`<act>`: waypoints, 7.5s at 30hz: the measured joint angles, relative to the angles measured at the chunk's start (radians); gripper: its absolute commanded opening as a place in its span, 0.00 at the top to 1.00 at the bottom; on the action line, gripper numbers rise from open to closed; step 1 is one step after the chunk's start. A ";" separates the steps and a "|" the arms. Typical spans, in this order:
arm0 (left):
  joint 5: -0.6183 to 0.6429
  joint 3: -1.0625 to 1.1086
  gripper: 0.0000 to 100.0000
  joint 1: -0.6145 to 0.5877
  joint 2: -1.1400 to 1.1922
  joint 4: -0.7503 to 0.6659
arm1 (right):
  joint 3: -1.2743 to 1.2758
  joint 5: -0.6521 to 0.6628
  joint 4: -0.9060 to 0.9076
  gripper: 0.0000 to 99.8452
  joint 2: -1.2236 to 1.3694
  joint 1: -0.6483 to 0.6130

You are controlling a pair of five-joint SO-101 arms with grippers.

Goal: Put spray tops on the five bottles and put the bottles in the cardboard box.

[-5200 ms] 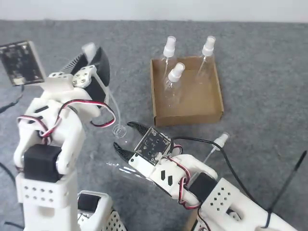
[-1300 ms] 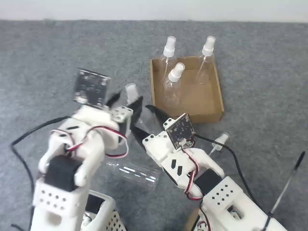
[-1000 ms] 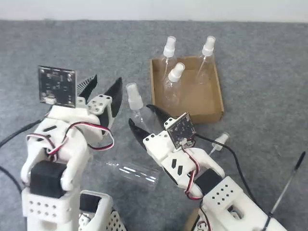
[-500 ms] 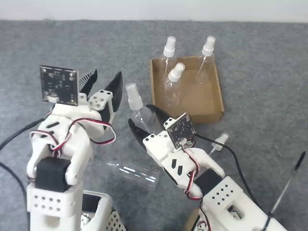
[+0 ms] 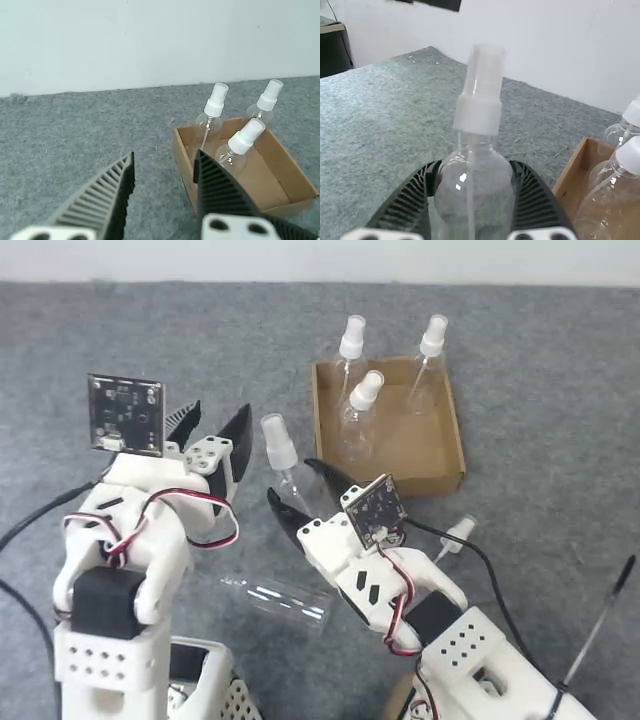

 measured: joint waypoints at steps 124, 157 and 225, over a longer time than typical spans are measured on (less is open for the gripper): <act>-0.083 0.542 0.72 0.017 -0.354 -0.218 | -0.620 0.035 -0.203 0.99 0.905 0.634; -0.083 0.545 0.72 0.017 -0.351 -0.227 | -0.620 0.035 -0.446 0.84 1.163 0.651; -0.083 0.545 0.72 0.009 -0.351 -0.229 | -0.778 0.095 0.901 0.74 0.397 0.617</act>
